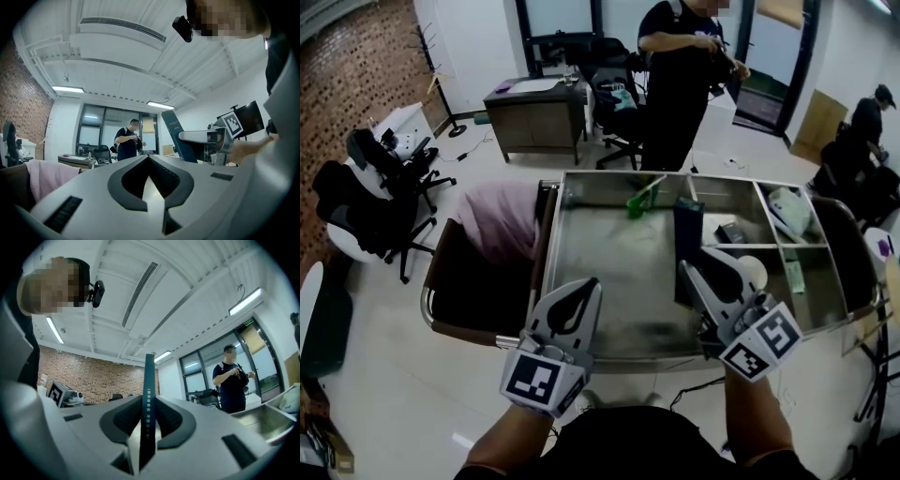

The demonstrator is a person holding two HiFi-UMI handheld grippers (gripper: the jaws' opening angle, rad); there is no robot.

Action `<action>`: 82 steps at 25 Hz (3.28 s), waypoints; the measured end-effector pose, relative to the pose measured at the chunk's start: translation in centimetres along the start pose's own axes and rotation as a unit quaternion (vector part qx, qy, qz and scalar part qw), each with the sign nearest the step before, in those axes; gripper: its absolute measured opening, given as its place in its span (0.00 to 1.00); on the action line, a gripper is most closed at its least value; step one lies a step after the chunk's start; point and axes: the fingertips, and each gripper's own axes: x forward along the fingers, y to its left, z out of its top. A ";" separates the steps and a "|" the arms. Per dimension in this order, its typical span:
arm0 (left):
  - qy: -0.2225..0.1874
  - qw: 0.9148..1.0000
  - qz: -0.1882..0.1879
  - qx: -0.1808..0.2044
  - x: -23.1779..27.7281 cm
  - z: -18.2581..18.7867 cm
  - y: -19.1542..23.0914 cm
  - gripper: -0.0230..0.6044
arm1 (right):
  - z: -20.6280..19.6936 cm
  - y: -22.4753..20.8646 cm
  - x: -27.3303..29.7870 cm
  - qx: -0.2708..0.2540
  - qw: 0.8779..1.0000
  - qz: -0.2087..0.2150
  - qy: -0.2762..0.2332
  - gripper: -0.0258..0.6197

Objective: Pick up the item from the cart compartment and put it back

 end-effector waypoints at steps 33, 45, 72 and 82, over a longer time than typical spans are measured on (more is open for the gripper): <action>0.005 1.000 -0.015 0.006 0.5 0.2 -1.4 0.04 | -0.8 1.3 -5.4 0.016 0.999 -0.032 -0.013 0.20; 0.001 1.000 -0.018 0.007 0.5 0.4 -1.5 0.04 | -1.1 1.4 -5.3 0.019 0.999 -0.030 -0.003 0.20; 0.002 1.000 -0.004 0.004 -0.1 -0.1 -0.8 0.04 | -1.7 -1.0 1.6 -0.034 0.994 -0.035 0.095 0.20; 0.001 1.000 0.005 0.000 -0.5 0.0 -0.1 0.04 | -4.6 -2.2 7.8 -0.141 0.966 -0.002 0.215 0.20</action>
